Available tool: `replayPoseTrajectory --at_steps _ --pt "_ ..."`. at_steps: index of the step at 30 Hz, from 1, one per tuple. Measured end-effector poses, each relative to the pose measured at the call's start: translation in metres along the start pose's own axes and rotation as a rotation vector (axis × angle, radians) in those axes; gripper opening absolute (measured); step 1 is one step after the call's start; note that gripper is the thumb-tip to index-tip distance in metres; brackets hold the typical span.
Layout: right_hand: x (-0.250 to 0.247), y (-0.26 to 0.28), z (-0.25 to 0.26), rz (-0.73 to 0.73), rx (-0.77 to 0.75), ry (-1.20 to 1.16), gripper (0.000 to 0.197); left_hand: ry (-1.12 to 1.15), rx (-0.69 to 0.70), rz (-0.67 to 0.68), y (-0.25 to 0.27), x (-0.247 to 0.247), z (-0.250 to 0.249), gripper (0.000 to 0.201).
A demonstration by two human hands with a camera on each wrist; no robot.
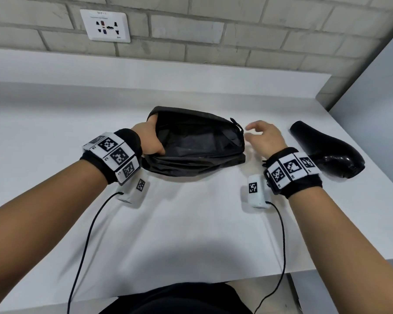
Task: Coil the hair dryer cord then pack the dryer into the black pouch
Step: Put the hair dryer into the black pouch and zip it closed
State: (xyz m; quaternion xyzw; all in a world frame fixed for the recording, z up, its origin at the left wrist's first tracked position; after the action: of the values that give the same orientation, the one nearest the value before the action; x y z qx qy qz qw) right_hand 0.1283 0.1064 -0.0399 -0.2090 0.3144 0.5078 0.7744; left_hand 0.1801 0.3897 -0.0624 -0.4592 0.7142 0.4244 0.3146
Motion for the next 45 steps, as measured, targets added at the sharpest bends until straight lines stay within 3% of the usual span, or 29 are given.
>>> replayPoseTrajectory --at_steps 3,5,8,11,14,16,21,27,33,40,45 --pt "-0.043 0.005 -0.042 -0.140 0.176 0.113 0.035 0.004 0.004 -0.015 -0.003 0.001 0.000 0.102" --pt "-0.061 0.012 -0.075 -0.195 0.346 0.191 0.056 0.008 0.017 -0.037 -0.006 0.001 -0.002 0.101" --pt "-0.068 0.026 -0.114 -0.214 0.546 0.214 0.080 0.028 0.030 -0.049 -0.008 0.003 -0.005 0.100" --pt "-0.061 0.036 -0.137 -0.170 0.632 0.095 0.090 0.051 0.036 -0.049 -0.008 0.008 -0.008 0.101" --pt "-0.052 0.039 -0.145 -0.065 0.666 0.061 0.077 0.052 0.034 -0.054 -0.010 0.011 -0.007 0.102" --pt "-0.050 0.037 -0.144 -0.043 0.681 0.061 0.078 0.055 0.032 -0.061 -0.011 0.011 -0.007 0.102" --pt "-0.044 0.032 -0.138 -0.036 0.715 0.054 0.073 0.076 0.027 -0.072 -0.012 0.011 -0.004 0.099" --pt "-0.039 0.031 -0.145 -0.050 0.716 0.049 0.048 0.067 0.027 -0.073 -0.015 0.011 -0.001 0.099" --pt "-0.045 0.033 -0.138 -0.077 0.699 -0.014 0.036 0.069 0.024 -0.059 -0.017 0.013 -0.001 0.099" --pt "-0.046 0.033 -0.150 -0.123 0.708 -0.249 0.039 0.051 0.022 -0.043 -0.017 0.012 -0.001 0.098" --pt "-0.041 0.042 -0.141 -0.233 0.719 -0.568 0.010 0.066 0.034 -0.018 -0.015 0.009 -0.005 0.088"
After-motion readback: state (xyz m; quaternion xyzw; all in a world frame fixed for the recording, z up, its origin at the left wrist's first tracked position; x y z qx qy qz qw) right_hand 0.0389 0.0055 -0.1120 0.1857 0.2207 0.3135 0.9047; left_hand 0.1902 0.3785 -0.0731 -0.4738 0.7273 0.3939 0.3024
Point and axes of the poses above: each hand's wrist, its own y-axis away from the middle knuckle, its own x-axis out of the palm, z = x × y, the point moved 9 cm from there along -y, towards the middle knuckle
